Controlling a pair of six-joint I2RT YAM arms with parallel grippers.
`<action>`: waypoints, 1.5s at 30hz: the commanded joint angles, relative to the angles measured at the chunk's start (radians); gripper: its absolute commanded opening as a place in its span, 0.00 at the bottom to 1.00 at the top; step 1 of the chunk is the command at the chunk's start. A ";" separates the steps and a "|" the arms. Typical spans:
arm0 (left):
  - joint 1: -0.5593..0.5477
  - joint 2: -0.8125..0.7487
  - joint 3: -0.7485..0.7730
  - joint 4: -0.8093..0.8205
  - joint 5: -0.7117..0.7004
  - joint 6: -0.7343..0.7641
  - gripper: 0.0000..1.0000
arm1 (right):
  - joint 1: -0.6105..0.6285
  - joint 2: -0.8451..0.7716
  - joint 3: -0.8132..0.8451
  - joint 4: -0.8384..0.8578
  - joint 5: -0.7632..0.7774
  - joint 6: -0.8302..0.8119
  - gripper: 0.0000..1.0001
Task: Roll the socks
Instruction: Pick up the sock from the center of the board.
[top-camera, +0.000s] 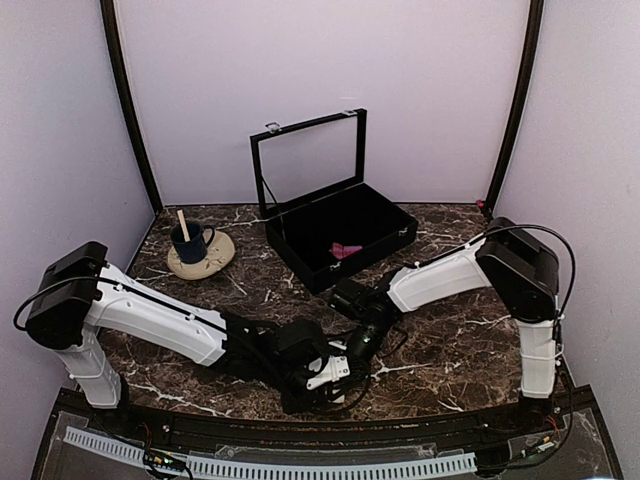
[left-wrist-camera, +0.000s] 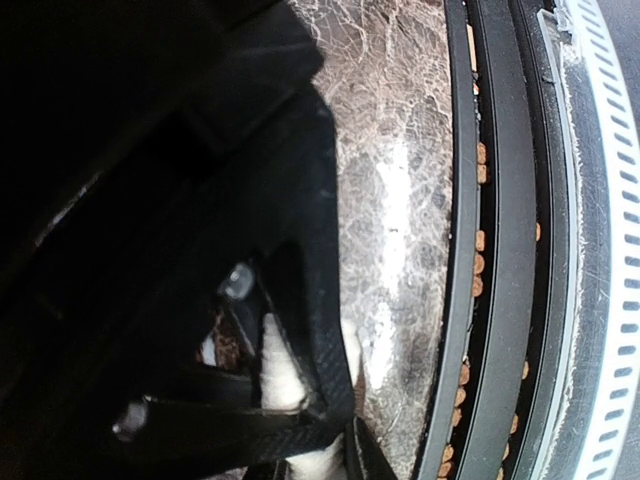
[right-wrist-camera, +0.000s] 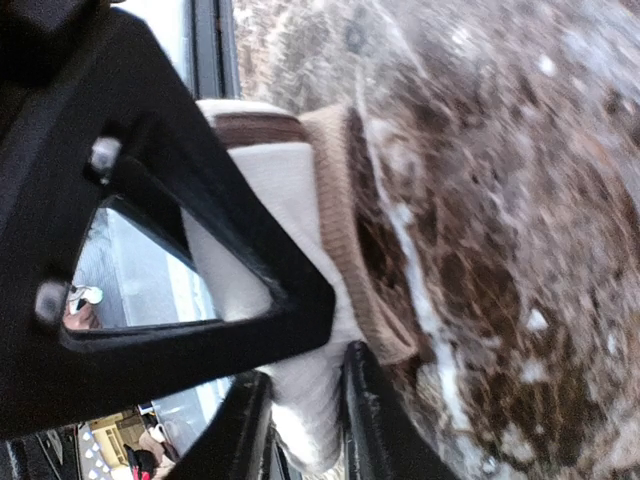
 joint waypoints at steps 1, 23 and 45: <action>-0.016 0.105 -0.057 -0.132 0.056 -0.102 0.00 | -0.013 -0.041 -0.026 0.118 0.212 0.078 0.24; 0.060 0.017 -0.162 0.034 -0.056 -0.269 0.00 | -0.090 -0.239 -0.225 0.225 0.270 0.200 0.33; 0.117 -0.110 -0.170 0.077 -0.141 -0.375 0.00 | -0.189 -0.414 -0.184 0.197 0.595 0.301 0.36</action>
